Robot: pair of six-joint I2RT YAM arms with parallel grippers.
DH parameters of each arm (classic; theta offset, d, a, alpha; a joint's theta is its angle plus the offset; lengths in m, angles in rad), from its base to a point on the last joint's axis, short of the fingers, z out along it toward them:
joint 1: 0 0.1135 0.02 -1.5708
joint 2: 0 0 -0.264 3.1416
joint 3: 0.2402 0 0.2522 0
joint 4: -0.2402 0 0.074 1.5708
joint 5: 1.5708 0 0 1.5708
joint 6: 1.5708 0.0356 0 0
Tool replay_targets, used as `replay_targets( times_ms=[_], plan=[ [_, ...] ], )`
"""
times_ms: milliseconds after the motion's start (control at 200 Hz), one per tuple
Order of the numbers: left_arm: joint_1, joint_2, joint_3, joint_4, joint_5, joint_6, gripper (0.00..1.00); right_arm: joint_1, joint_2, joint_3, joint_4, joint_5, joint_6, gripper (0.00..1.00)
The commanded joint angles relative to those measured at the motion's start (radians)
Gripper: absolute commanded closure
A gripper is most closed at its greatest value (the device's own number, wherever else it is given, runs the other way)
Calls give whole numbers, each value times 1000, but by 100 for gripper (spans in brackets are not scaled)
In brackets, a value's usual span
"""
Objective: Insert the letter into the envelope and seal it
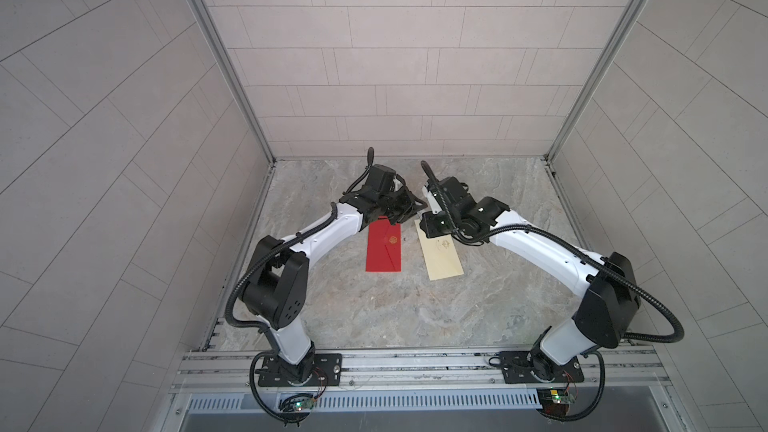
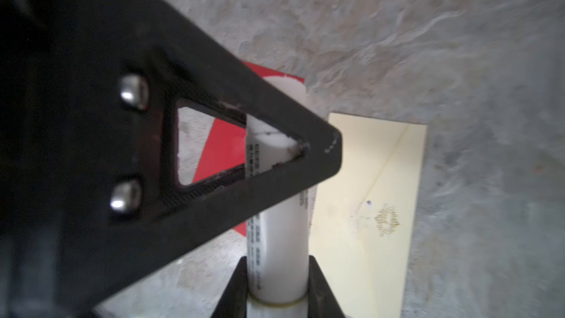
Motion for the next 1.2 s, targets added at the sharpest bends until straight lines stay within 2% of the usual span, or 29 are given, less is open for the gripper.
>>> replay_targets(
  times_ms=[0, 55, 120, 185, 245, 300, 355, 460, 515, 585, 665, 811, 946, 1196],
  plan=[
    [-1, 15, 59, -33, 44, -56, 100, 75, 81, 31, -205, 537, -39, 99],
    [1, 20, 68, -38, 47, -58, 100, 108, 110, 51, -235, 666, -36, 98],
    [3, 23, 72, -42, 53, -55, 100, 128, 130, 66, -262, 753, -28, 97],
    [5, 23, 70, -51, 48, -50, 100, 128, 125, 65, -261, 769, -17, 93],
    [5, 20, 65, -55, 44, -41, 100, 119, 94, 50, -226, 718, -35, 81],
    [6, 17, 62, -57, 41, -30, 100, 95, 40, 22, -160, 568, -89, 69],
    [7, 13, 60, -61, 40, -14, 100, 42, -32, -16, -88, 359, -98, 61],
    [6, 8, 58, -71, 47, 15, 100, -154, -173, -136, 93, -237, -31, 55],
    [6, 0, 53, -68, 48, 26, 100, -255, -218, -206, 213, -477, 46, 54],
    [5, -9, 46, -61, 52, 32, 100, -340, -241, -270, 368, -680, 141, 53],
    [7, -13, 42, -49, 62, 33, 100, -381, -231, -292, 435, -789, 190, 53],
    [5, -14, 43, -40, 71, 36, 100, -388, -195, -288, 471, -888, 208, 54],
    [5, -17, 42, -29, 74, 34, 100, -388, -170, -278, 472, -891, 208, 54],
    [4, -34, 45, -8, 88, 31, 100, -388, -105, -250, 349, -857, 116, 54]
  ],
)
